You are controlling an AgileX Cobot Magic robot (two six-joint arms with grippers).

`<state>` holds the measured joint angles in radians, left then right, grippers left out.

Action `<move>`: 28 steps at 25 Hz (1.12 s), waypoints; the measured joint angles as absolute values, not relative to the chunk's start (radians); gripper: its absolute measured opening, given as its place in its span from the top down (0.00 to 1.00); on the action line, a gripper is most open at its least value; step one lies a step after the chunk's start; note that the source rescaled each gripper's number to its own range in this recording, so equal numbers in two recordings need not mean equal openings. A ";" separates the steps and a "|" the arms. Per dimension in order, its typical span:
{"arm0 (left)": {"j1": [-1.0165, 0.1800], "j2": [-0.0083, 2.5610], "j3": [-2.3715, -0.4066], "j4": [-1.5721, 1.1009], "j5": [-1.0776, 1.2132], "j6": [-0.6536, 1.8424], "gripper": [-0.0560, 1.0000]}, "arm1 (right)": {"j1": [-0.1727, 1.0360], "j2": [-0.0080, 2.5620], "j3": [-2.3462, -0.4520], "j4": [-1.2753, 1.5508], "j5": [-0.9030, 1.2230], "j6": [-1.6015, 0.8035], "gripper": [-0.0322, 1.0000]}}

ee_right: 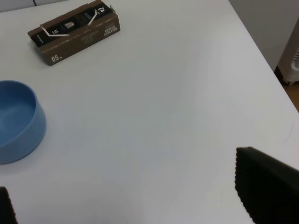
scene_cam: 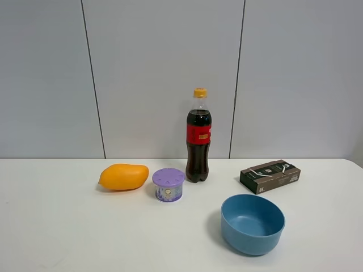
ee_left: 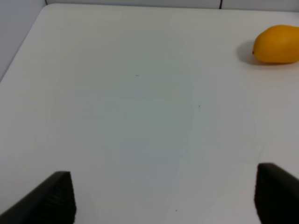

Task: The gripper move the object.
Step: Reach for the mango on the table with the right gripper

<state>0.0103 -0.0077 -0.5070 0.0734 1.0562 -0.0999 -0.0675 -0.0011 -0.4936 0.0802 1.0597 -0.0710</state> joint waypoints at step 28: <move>0.010 -0.008 -0.507 0.073 1.056 -0.100 0.00 | -0.053 -0.001 -0.494 0.081 1.060 -0.071 0.07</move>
<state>0.0103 -0.0077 -0.5070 0.0734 1.0562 -0.0999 -0.0534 -0.0011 -0.4936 0.0810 1.0597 -0.0710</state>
